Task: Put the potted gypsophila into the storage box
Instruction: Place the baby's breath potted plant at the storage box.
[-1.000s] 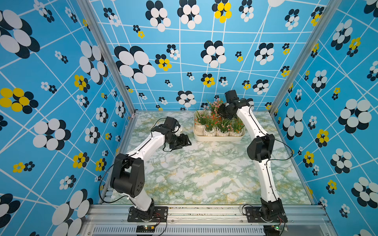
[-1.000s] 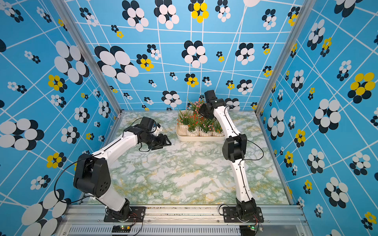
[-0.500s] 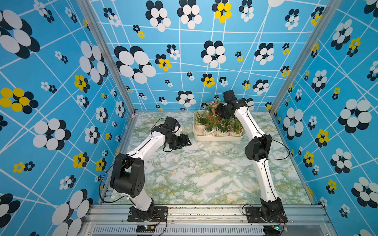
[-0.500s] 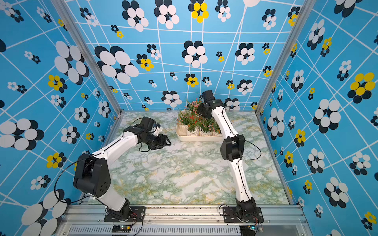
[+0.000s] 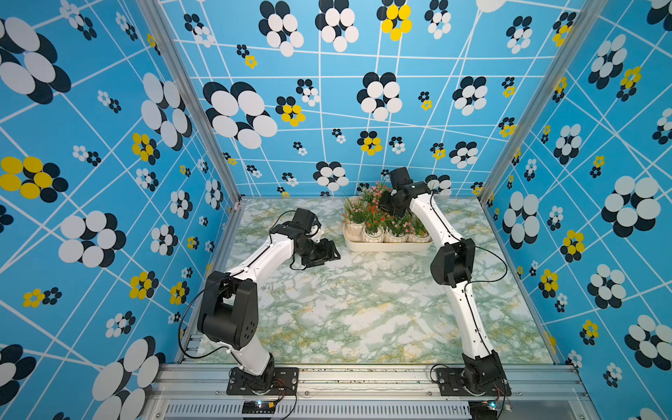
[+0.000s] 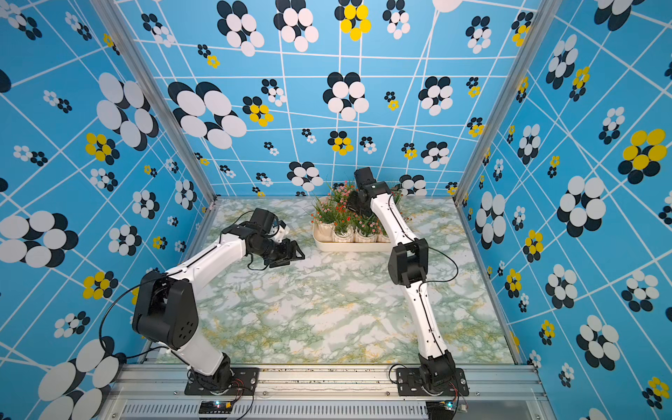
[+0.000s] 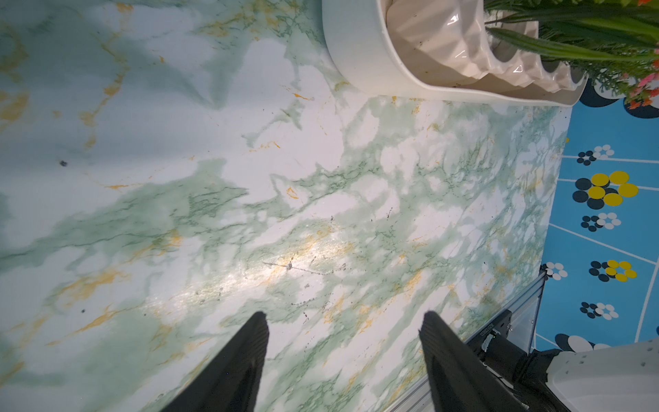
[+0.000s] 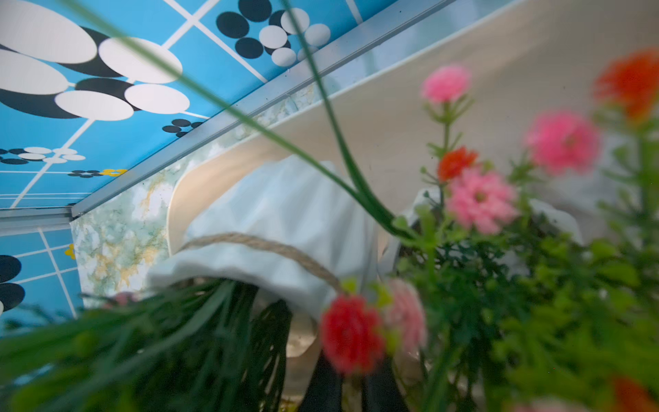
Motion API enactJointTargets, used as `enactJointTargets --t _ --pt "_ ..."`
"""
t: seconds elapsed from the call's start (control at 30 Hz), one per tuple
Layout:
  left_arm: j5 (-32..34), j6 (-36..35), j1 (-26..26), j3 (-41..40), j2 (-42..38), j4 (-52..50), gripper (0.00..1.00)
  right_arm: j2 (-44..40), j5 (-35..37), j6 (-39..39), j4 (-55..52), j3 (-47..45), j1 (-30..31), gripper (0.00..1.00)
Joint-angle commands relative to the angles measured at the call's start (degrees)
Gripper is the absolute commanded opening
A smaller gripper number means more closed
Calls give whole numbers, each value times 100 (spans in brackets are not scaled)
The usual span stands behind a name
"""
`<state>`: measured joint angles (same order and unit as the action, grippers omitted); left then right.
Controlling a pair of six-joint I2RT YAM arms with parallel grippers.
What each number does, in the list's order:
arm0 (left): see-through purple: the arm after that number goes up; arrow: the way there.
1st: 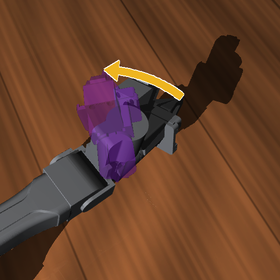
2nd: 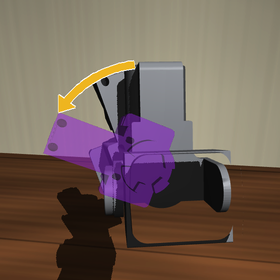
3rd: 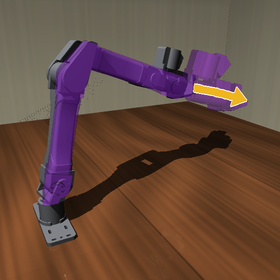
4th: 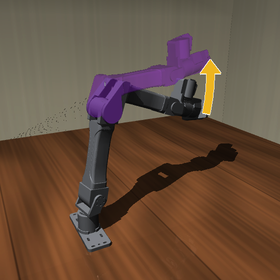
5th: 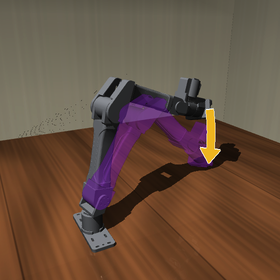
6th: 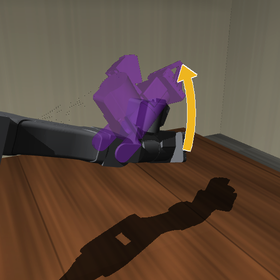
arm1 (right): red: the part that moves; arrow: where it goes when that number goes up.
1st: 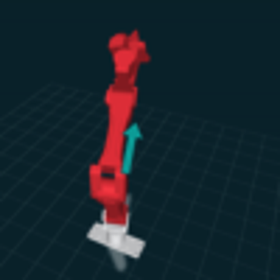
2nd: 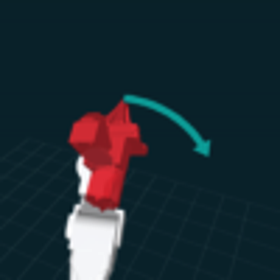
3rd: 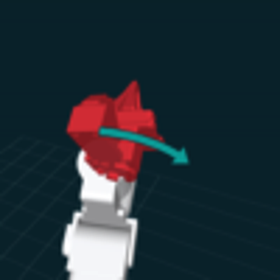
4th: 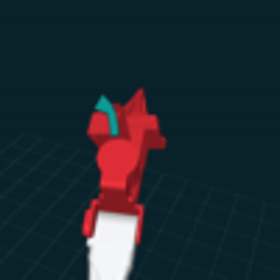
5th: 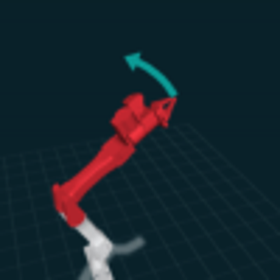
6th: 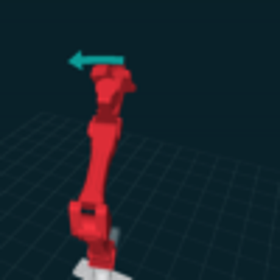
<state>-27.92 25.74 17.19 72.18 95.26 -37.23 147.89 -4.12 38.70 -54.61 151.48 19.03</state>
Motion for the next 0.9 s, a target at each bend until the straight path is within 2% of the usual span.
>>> enactJointTargets --t 0.0,0.53,0.67,0.8,0.87 --pt "-99 -52 -57 167 80 -21 71 -147 120 -121 -341 -127 31 0" --pt "-74 -43 -63 42 47 12 71 -161 -1 156 -60 -127 31 0" --pt "-90 -8 -62 32 48 41 71 -162 7 160 -73 -145 29 8" --pt "-91 -13 -60 9 36 42 71 -180 -1 156 -9 -145 22 8" --pt "-91 -7 -62 7 36 32 71 -208 -19 173 33 -144 22 16"
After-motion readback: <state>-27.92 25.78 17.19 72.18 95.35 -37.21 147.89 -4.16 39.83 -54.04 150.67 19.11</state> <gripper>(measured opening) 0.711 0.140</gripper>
